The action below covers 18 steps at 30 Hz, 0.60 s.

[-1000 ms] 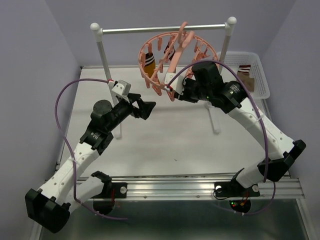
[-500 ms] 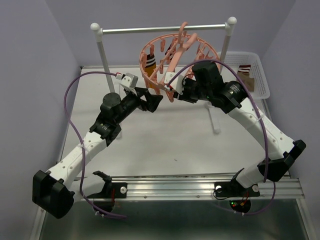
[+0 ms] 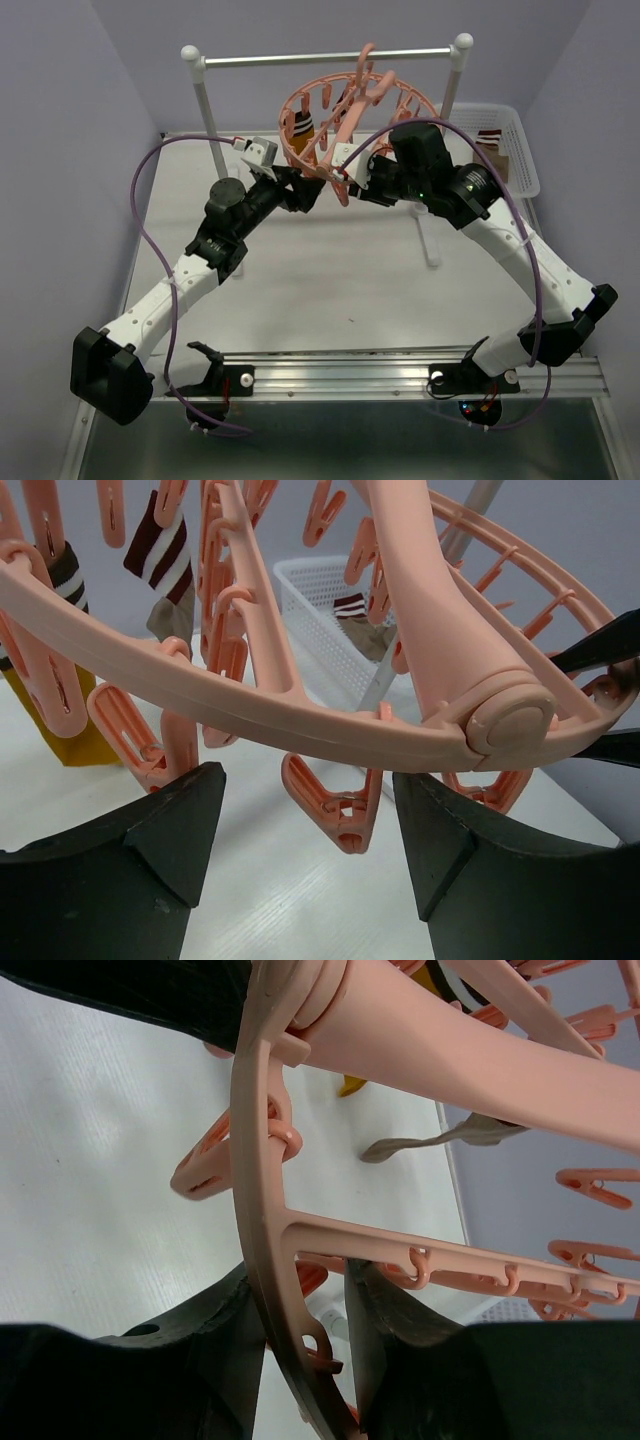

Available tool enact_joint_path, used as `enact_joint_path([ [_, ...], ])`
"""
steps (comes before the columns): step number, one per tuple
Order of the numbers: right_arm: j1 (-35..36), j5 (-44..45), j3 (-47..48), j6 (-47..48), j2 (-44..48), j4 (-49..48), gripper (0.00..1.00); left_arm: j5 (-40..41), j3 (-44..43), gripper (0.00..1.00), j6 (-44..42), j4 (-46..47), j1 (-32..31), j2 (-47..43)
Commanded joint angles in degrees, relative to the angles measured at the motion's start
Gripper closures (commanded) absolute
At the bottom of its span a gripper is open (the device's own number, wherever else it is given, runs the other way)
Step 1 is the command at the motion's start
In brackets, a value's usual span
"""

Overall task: Clip the socks to the hanger
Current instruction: Open the clamp at the hanger.

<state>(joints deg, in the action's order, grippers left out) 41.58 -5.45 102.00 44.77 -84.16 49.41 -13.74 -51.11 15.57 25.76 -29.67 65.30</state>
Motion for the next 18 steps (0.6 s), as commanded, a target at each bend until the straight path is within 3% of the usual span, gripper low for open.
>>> enact_joint_path([
  [1,0.0,-1.3,0.6,-1.2,1.8,-3.0,0.60,0.1,-1.8,0.22,-0.3,5.7,-0.4,-1.7],
  [18,0.0,-1.8,0.0,-1.6,2.2,-3.4,0.59,-0.9,-2.2,0.29,0.3,8.1,-0.5,-0.1],
])
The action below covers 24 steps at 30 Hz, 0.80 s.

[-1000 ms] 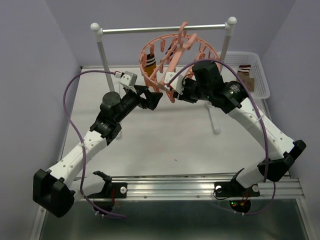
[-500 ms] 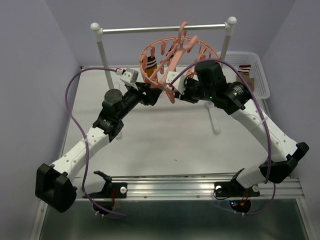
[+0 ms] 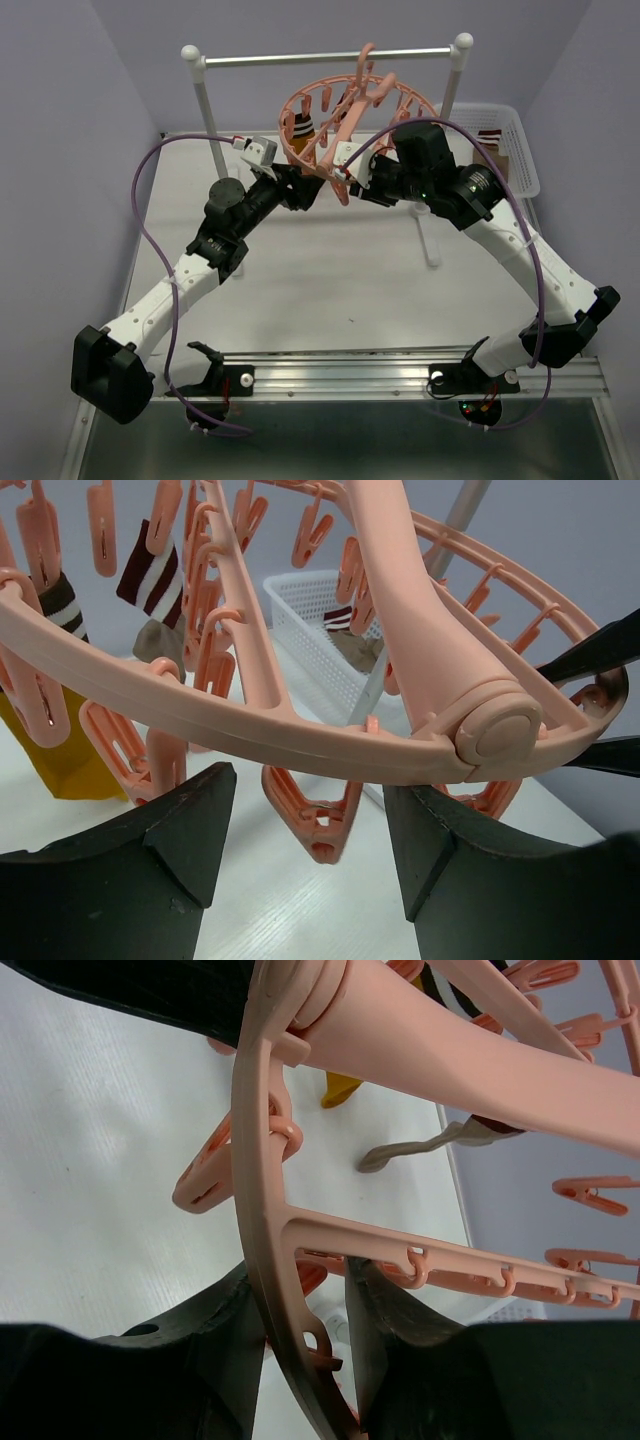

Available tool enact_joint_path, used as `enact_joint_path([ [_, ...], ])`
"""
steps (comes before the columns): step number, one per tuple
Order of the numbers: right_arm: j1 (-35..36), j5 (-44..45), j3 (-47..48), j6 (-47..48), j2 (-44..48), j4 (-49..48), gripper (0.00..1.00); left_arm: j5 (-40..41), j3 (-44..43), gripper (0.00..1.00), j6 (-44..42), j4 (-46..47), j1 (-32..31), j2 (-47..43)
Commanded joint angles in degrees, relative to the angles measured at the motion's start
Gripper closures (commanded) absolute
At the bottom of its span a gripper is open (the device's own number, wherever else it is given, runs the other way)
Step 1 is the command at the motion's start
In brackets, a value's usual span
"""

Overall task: Clip the socks to the hanger
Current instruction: Open the clamp at the hanger.

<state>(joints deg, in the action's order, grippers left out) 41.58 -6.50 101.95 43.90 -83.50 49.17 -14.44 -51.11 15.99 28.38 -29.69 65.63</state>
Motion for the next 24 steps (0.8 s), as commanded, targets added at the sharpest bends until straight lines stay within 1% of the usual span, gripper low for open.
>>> enact_joint_path([
  [1,0.0,-0.8,0.1,-0.7,1.5,-3.1,0.60,0.0,-2.3,0.29,-0.3,5.5,-0.5,-0.4],
  [8,0.0,-0.6,0.1,-0.9,1.7,-3.6,0.59,-0.3,-2.4,0.32,-0.4,5.5,-0.5,-0.3],
  [9,0.0,-0.5,0.1,-0.9,1.6,-3.6,0.59,-0.3,-2.5,0.35,-0.5,5.5,-0.5,-0.1],
  [10,0.0,-0.5,0.1,-0.9,1.5,-3.6,0.59,-0.2,-2.6,0.35,-0.5,5.5,-0.5,-0.1],
  [15,0.0,-0.4,-0.3,-0.7,1.7,-3.6,0.59,0.0,-3.2,0.37,-0.2,5.5,-0.5,0.8],
  [19,0.0,-0.6,-0.4,-0.7,1.8,-3.6,0.59,-0.1,-3.5,0.42,0.2,5.6,-0.6,1.2],
  [21,0.0,-0.5,-0.6,-0.7,1.9,-3.6,0.59,-0.2,-3.5,0.47,0.4,5.7,-0.5,1.0],
  [24,0.0,-0.4,-1.0,-0.7,2.1,-3.7,0.58,0.1,-3.5,0.47,1.0,5.8,-0.7,0.8],
])
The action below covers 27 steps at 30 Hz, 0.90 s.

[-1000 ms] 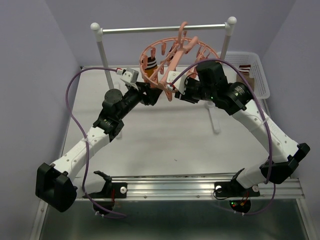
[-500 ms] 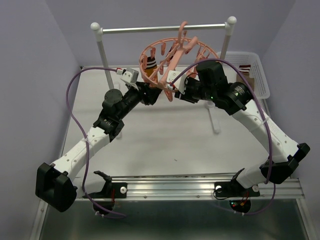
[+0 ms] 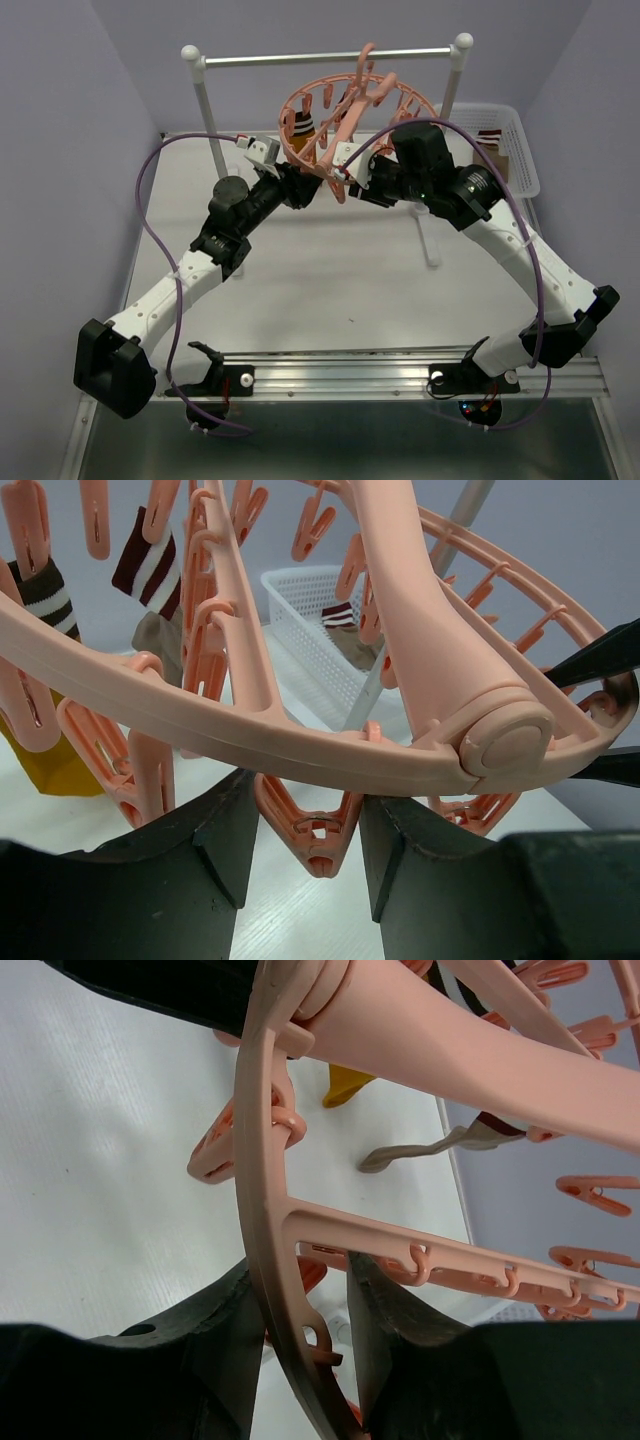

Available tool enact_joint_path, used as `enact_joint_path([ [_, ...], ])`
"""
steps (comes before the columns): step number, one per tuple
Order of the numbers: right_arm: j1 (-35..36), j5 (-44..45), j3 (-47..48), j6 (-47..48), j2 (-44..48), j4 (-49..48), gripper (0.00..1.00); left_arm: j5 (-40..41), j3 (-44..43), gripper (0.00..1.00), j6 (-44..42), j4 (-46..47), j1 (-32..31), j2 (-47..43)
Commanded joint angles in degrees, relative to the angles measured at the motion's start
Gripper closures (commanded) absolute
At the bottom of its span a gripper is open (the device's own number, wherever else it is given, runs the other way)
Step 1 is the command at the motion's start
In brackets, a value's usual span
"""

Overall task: Clip the socks to the hanger
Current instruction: Open the clamp at the hanger.

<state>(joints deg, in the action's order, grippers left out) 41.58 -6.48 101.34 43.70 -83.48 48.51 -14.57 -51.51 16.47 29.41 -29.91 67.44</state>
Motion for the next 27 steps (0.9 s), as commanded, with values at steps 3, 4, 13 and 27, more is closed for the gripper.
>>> enact_joint_path([
  [3,0.0,-0.4,-0.8,-0.5,2.4,-3.2,0.58,1.6,-2.9,0.46,0.9,4.8,-0.7,-1.2],
  [4,0.0,-0.4,-0.9,-0.5,2.4,-3.3,0.58,1.9,-2.9,0.46,1.1,4.9,-0.8,-1.3],
  [13,0.0,-0.6,-1.6,-0.5,2.7,-3.7,0.57,2.4,-3.0,0.46,0.8,4.9,-1.2,-2.0],
  [27,0.0,-0.7,-2.3,-0.7,3.1,-4.1,0.57,3.8,-3.7,0.46,1.2,4.8,-1.5,-1.9],
])
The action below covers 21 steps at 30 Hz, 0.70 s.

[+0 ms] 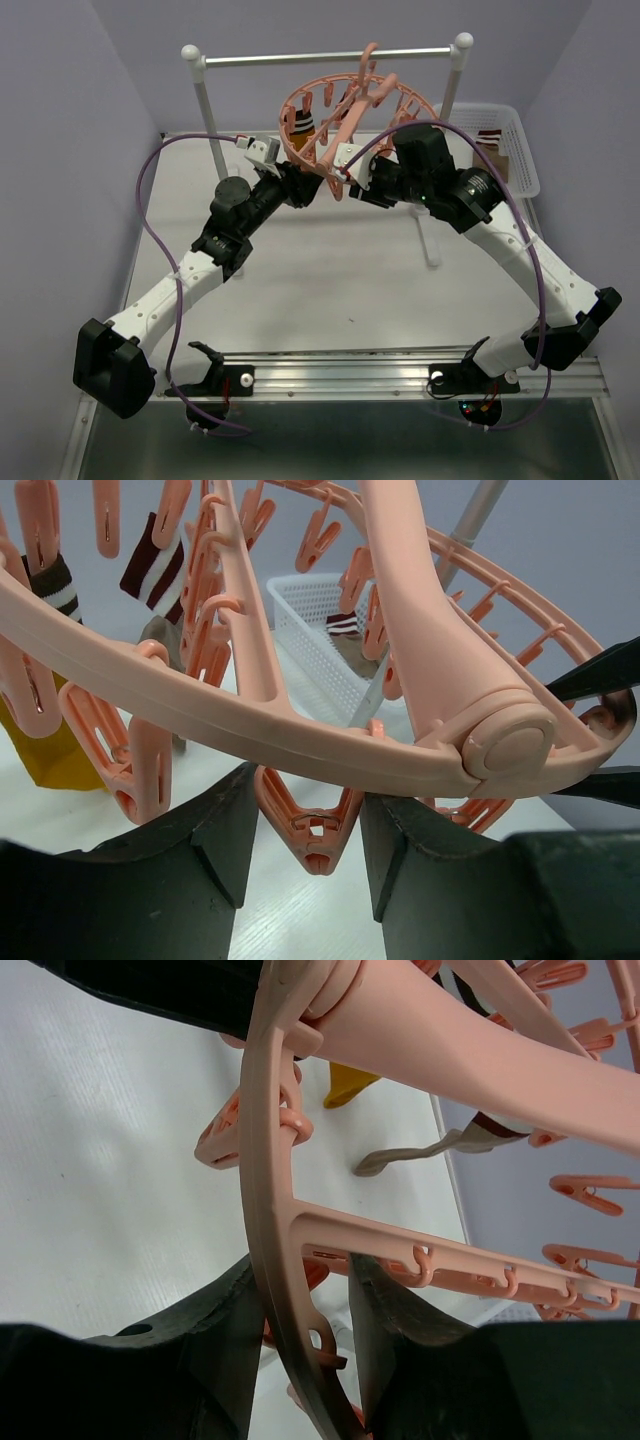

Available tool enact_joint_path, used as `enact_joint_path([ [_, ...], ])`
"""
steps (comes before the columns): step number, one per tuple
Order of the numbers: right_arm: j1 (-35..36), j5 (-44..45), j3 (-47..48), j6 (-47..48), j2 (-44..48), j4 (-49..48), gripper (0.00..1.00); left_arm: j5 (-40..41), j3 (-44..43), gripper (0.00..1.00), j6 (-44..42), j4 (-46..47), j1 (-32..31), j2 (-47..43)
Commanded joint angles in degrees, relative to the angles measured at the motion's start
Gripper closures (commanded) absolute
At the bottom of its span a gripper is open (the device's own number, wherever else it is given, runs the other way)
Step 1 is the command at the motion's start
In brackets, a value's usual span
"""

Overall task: Clip the socks to the hanger
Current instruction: Open the clamp at the hanger.

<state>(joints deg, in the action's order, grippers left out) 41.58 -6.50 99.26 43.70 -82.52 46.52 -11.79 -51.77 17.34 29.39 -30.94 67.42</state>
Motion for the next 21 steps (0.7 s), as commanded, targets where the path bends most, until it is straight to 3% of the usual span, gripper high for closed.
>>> enact_joint_path([
  [1,0.0,-0.6,-0.2,-0.8,2.1,-2.1,0.57,1.3,-3.4,0.47,0.4,4.8,-0.5,-1.9],
  [4,0.0,-0.8,-0.5,-0.8,2.3,-2.1,0.57,1.2,-3.5,0.51,0.6,5.1,-0.4,-1.8],
  [10,0.0,-0.8,-0.6,-1.3,2.3,-2.2,0.57,0.9,-3.5,0.71,0.6,5.2,-0.5,-1.8],
  [13,0.0,-0.6,-0.7,-1.4,2.4,-2.2,0.57,0.7,-3.3,0.85,0.6,5.2,-0.6,-2.2],
  [14,0.0,-0.5,-0.8,-1.5,2.4,-2.2,0.56,0.7,-3.2,1.00,0.6,5.2,-0.6,-2.4],
  [18,0.0,-0.2,-1.1,-1.7,2.6,-2.6,0.56,0.7,-2.8,1.00,0.1,5.2,-0.9,-2.8],
  [21,0.0,0.6,-1.8,-2.3,2.9,-3.6,0.42,1.7,-2.5,1.00,0.8,4.8,-1.2,-3.0],
])
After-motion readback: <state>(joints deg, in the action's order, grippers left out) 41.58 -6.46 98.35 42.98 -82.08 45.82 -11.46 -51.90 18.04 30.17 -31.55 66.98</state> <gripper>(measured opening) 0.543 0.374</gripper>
